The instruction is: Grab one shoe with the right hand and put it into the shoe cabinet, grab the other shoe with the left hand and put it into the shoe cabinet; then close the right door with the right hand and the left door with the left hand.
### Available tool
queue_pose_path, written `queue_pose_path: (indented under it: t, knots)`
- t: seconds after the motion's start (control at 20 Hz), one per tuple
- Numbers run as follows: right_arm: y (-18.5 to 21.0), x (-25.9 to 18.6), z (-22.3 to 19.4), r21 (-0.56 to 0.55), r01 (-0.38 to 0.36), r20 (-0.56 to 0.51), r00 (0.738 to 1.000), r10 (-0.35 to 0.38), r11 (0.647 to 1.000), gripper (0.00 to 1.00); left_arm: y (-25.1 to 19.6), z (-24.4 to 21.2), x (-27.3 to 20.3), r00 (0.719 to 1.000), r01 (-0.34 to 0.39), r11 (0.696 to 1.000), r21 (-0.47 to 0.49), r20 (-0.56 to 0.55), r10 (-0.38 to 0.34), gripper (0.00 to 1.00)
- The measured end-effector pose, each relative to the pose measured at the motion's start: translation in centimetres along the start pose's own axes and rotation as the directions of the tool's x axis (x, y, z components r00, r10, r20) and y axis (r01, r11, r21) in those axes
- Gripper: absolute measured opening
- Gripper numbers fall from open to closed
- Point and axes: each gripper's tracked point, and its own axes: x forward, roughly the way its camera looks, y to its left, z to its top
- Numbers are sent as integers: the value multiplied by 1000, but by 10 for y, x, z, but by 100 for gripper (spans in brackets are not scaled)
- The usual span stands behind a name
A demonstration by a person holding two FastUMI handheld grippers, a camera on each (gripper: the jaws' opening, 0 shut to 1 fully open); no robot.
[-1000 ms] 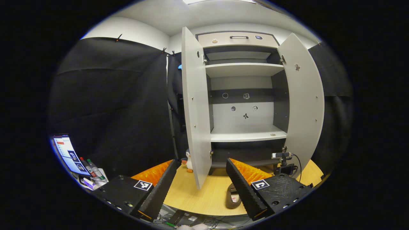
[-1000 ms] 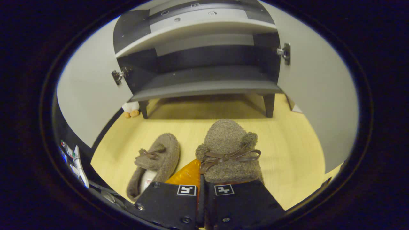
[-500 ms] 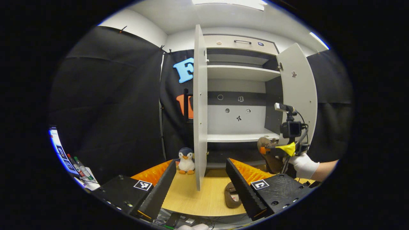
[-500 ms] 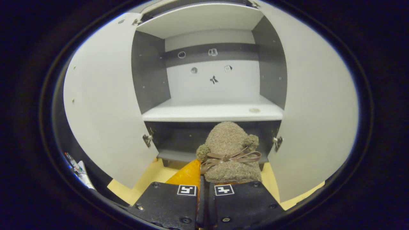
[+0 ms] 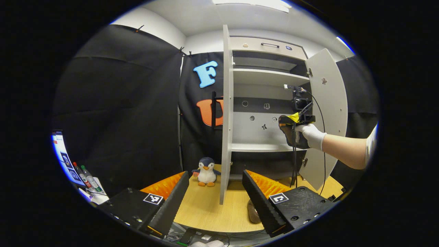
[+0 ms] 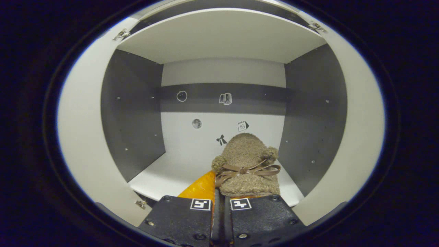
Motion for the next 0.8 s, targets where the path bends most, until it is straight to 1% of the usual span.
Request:
queue_pose_path:
  t: [0.1,0.2,0.3,0.4,0.5,0.6,0.65,0.7,0.75,0.8]
  knots:
    - [-5,37,9,-14,21,-22,1000,-21,1000,8,1,1,2,1000,-16,1000,-6,-5,16,97]
    - [-7,64,6,5,24,-65,998,-24,1000,8,3,5,1,999,-38,999,-7,-1,38,97]
    - [-10,90,-5,16,25,-108,994,-23,1000,8,4,9,1,998,-57,998,-10,6,57,97]
    - [-10,111,-27,3,36,-171,985,-35,999,7,5,7,2,997,-72,997,-10,3,72,97]
    - [-9,124,-50,46,38,-241,970,-26,998,8,7,8,1,997,-82,997,-6,-1,82,97]
    - [-12,129,-73,54,47,-326,945,-27,997,7,7,9,0,996,-85,996,-2,-1,85,96]
    - [-10,132,-81,59,38,-358,934,-15,998,8,6,10,0,996,-85,996,3,-1,85,96]
    - [-9,133,-83,67,50,-384,923,-21,997,8,7,9,0,996,-87,996,5,-3,87,96]
    - [-12,132,-83,75,63,-410,912,-26,995,11,7,9,0,996,-86,996,3,-5,86,96]
    - [-10,130,-84,89,67,-438,899,-21,994,12,7,10,0,996,-87,996,0,-4,87,96]
